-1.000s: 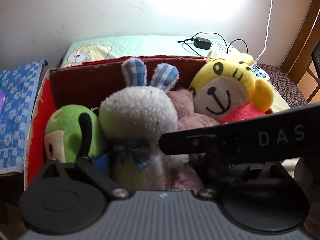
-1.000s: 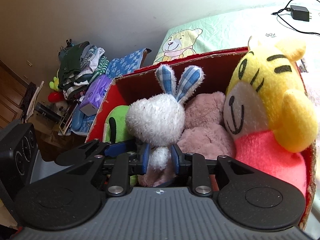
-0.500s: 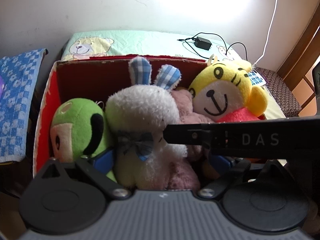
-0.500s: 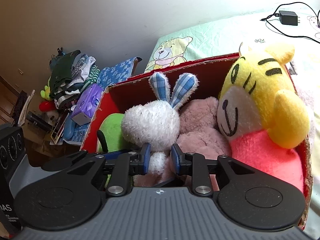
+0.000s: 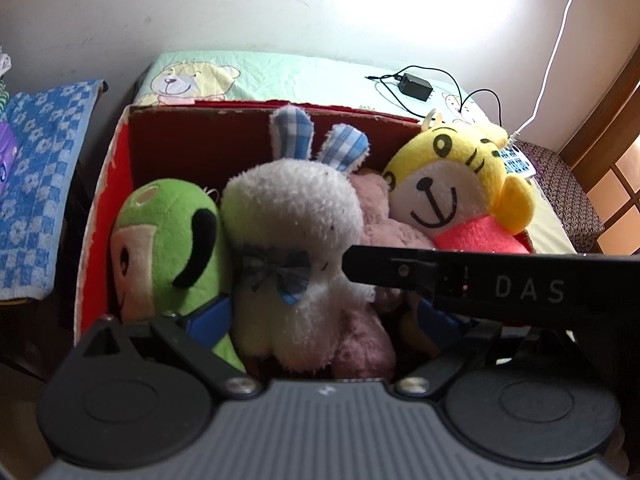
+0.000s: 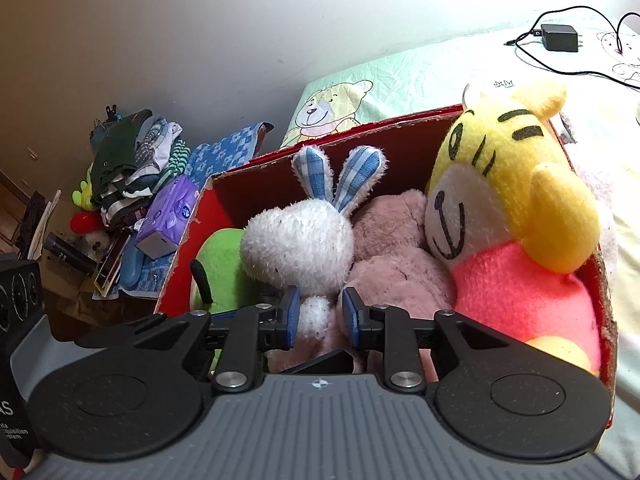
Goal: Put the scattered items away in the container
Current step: 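Open the right gripper to release the bunny inside the box, then withdraw the right gripper toward the other white bunny on the sheet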
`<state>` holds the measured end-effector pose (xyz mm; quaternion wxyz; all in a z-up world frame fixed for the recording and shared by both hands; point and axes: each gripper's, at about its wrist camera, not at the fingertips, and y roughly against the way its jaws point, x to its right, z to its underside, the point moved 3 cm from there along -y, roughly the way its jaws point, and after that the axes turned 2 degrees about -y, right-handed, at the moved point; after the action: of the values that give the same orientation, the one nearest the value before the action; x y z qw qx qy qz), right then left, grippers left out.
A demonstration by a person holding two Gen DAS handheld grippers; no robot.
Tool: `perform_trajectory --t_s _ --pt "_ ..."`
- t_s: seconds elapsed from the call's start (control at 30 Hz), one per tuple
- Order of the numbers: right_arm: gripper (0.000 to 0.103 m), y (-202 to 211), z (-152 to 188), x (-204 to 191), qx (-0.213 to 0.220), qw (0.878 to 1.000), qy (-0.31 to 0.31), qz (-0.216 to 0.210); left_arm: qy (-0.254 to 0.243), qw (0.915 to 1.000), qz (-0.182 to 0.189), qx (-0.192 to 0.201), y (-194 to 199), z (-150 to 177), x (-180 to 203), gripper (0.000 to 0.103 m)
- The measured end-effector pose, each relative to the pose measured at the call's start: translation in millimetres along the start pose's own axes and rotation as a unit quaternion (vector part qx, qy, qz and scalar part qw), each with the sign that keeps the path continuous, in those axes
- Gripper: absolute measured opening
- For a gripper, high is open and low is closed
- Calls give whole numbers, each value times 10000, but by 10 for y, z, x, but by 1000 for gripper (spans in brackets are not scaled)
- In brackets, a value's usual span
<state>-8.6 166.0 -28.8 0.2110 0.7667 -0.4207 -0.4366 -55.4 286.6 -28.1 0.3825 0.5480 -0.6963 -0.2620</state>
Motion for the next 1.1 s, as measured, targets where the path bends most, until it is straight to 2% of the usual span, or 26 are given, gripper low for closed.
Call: perform_trajectory --t_s 0.5,0.63,0.87,1.1 --pt "27 67 129 -14 38 9999 51 105 15 9995 -273 -129 -28 98 71 98" --pt "27 137 142 19 69 10000 -45 -30 50 9996 -244 -112 45 84 79 98" --pt "27 473 79 99 345 9987 -19 -376 27 9981 -571 212 311 11 221 99" --pt "29 812 -40 429 437 9964 16 -732 -26 9956 -809 470 457 -93 629 101"
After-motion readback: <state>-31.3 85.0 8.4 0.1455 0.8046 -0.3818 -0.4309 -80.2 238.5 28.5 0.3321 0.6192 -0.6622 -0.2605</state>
